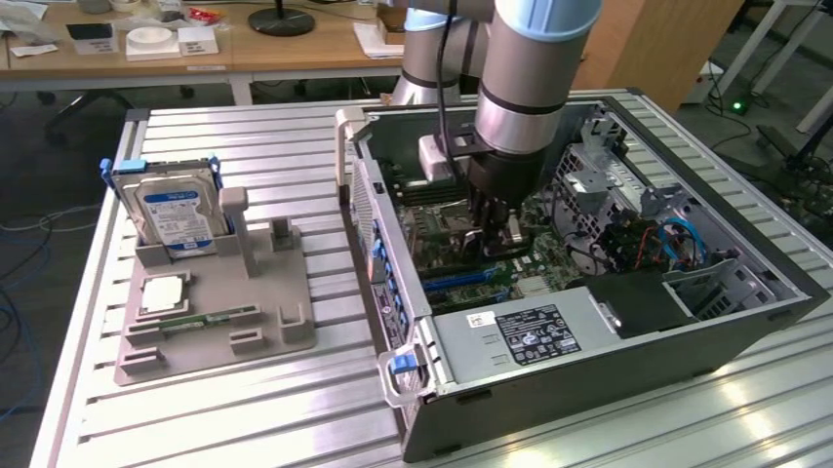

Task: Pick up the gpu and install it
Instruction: 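Insert the gpu into the slot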

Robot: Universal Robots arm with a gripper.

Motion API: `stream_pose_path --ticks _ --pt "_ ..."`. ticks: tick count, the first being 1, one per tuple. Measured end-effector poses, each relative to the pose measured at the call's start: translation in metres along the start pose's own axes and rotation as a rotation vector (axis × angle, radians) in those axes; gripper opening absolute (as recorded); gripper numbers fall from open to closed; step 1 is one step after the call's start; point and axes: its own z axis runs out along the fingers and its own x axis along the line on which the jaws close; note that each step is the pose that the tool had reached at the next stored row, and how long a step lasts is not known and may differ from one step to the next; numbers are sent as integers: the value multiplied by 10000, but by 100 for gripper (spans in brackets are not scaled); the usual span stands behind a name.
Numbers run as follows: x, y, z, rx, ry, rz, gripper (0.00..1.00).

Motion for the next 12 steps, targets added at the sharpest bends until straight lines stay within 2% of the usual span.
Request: stream_pose_path --ticks 12 --pt "10 33 112 0 -1 3 28"
